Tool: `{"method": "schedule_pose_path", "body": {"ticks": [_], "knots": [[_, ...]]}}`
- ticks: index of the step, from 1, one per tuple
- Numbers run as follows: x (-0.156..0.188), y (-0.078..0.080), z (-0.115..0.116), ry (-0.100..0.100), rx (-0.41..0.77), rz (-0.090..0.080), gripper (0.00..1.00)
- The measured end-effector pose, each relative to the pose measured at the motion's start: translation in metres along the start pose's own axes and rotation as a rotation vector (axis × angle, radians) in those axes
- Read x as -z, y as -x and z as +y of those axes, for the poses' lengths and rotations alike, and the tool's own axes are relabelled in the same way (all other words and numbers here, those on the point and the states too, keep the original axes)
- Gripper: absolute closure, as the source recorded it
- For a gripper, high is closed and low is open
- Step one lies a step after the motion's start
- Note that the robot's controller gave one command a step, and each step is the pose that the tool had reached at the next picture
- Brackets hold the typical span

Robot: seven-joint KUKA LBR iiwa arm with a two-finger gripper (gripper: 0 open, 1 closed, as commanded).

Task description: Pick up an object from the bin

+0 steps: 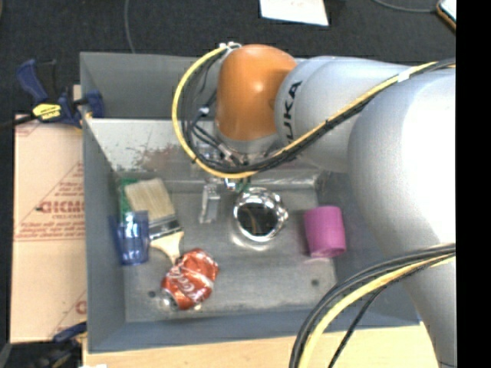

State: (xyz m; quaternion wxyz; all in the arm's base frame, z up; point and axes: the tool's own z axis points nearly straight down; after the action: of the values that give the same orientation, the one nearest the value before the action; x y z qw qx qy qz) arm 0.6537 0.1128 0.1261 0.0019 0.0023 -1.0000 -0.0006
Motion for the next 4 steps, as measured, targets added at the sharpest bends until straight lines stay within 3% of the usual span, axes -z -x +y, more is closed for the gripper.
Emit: {"method": "schedule_pose_path", "body": {"ticks": [1,2,3,4], "knots": [[0.005,0.002,-0.001,0.001,-0.003,-0.007,0.0],[-0.054,0.002,0.082,0.004,-0.157,-0.008,0.0],[-0.005,-0.019,0.075,0.002,-0.321,-0.012,0.0],[-0.026,-0.023,0.053,0.001,-0.193,-0.007,0.0]]}}
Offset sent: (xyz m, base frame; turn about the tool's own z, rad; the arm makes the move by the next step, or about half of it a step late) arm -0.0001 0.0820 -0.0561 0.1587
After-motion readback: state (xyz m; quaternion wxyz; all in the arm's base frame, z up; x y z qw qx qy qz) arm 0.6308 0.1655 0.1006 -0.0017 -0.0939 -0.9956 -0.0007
